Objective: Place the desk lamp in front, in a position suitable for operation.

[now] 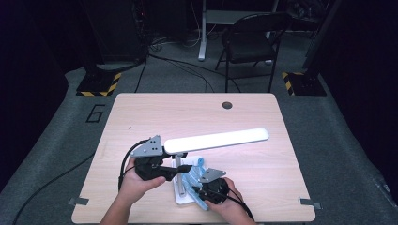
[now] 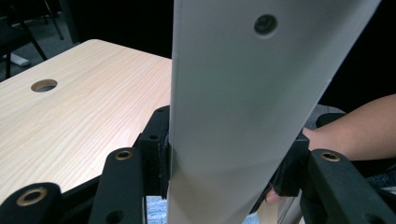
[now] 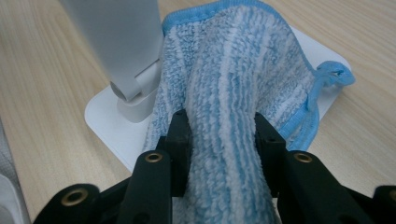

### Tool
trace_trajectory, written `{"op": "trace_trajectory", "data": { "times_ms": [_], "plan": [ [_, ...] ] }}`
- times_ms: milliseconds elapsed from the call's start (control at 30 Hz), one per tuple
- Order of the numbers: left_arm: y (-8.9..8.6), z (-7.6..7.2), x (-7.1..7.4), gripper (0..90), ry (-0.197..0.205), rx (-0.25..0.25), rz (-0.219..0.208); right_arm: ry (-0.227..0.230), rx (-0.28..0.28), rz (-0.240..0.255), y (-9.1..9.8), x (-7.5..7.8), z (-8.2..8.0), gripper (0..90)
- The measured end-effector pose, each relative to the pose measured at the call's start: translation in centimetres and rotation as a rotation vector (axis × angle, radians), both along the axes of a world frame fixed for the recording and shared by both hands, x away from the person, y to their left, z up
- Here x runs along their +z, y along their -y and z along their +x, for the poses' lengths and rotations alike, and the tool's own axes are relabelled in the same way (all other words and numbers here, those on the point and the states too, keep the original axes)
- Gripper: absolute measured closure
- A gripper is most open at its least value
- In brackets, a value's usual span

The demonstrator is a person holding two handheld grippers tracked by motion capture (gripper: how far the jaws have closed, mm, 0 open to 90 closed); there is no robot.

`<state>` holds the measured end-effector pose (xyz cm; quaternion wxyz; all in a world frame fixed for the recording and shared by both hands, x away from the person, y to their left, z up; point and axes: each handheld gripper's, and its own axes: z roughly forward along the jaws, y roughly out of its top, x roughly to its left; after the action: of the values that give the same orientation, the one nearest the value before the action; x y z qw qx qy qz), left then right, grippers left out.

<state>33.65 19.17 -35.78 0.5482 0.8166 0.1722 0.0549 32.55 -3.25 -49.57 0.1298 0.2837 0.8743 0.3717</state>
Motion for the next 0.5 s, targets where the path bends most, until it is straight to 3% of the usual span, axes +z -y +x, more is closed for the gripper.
{"op": "trace_trajectory", "data": {
  "times_ms": [500],
  "plan": [
    [0.03,-0.11,-0.03,50.6,-0.008,0.008,-0.001,-0.024,-0.019,0.045,0.38,-0.49,0.49,65.8]
  ]
}}
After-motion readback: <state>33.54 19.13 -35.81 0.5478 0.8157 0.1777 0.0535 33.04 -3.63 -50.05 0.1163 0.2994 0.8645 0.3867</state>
